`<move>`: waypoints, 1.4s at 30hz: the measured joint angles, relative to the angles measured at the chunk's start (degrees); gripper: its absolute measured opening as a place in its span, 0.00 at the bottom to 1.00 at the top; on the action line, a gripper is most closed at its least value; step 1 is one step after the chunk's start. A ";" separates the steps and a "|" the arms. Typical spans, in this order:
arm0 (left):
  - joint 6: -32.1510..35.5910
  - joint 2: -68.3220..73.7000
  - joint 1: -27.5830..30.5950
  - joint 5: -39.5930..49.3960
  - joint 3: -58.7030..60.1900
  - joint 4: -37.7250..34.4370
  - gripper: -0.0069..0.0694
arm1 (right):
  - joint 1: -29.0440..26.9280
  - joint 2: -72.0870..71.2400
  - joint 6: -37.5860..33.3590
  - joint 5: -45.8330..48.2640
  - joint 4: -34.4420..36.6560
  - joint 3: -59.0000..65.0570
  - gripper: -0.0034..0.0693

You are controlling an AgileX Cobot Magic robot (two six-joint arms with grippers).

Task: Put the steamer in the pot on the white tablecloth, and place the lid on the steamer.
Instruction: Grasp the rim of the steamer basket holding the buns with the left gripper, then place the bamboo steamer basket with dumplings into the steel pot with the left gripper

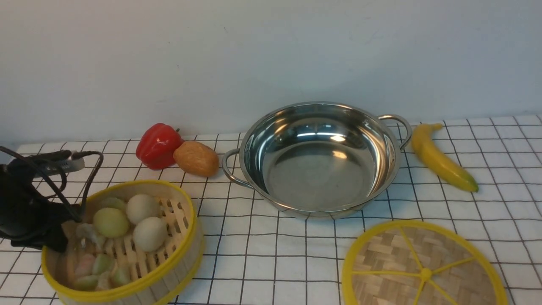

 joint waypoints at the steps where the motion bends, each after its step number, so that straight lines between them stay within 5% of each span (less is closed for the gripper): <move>1: -0.24 -0.14 0.11 2.01 -1.82 0.78 0.13 | 0.00 0.00 0.00 0.00 0.00 0.00 0.38; 11: -1.86 -2.25 -1.84 16.59 -19.61 4.11 0.13 | 0.00 0.00 0.00 1.53 0.00 0.00 0.38; 20: -5.74 5.41 -22.07 18.75 -40.10 2.75 0.13 | 0.00 0.00 -0.11 3.75 0.00 0.00 0.38; 31: -9.68 26.99 -34.80 18.83 -68.49 2.84 0.13 | 0.00 0.00 -0.11 4.96 0.00 0.00 0.38; 42: -11.00 33.65 -37.76 18.83 -71.25 3.13 0.13 | 0.00 0.00 -0.11 5.30 1.92 0.00 0.38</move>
